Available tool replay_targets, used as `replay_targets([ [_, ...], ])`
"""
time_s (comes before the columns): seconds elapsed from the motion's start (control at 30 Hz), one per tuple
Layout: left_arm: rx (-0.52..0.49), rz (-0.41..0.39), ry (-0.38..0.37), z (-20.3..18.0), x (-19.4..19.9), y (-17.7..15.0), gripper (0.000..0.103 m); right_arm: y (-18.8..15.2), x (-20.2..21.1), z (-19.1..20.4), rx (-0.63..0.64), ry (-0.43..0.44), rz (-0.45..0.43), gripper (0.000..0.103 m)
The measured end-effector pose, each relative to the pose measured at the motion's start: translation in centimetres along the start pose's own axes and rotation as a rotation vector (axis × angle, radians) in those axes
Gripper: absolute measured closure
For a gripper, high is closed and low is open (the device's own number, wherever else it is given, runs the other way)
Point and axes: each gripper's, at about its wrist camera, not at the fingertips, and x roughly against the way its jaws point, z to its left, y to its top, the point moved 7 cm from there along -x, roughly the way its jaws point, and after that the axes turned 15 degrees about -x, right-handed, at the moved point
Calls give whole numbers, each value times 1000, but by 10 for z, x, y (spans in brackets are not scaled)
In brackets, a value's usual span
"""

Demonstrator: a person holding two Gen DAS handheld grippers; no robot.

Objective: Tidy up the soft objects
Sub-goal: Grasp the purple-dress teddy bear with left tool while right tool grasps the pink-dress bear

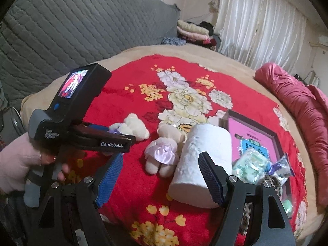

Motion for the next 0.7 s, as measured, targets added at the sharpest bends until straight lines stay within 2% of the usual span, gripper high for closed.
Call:
replay_targets([
  [0.07,-28,9,-4,-4,-2,0,51,4,-10,2,5,-7,24,26],
  [0.17,-74,11,4,-10,-3,0,53,10,-22,4,8,-21,49,26],
  [0.23,-69,9,-11,-10,-3,0,56,14,-28,2,-10,-23,69,26],
  [0.43,49,-10,-111,4,2,-1,59,22,-42,-1,-14,-41,116,26],
  [0.7,130,-91,-117,31,22,5,59,27,-68,16,107,-52,202,26],
])
